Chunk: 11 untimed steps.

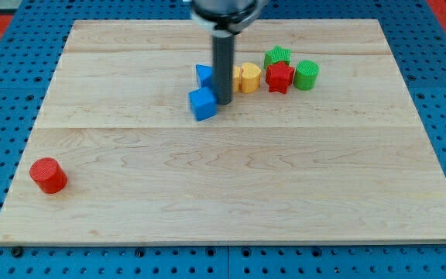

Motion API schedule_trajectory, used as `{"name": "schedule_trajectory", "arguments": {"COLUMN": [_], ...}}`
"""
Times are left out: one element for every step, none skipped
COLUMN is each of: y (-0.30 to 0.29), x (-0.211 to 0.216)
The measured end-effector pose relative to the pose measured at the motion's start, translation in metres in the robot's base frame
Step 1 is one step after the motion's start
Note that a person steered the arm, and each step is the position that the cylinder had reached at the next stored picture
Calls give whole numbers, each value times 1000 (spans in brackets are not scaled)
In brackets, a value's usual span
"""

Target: Push the triangle at the center of the board

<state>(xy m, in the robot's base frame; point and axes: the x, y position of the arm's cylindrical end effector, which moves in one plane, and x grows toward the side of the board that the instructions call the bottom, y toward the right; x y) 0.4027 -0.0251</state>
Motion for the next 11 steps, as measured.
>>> {"name": "schedule_trajectory", "arguments": {"y": [-29,-57,-103,-133,-78,-79,-52,-49,0,21,-82], "x": [21,21,26,29,5,-46,-63,-69,-84,-51,-56]}}
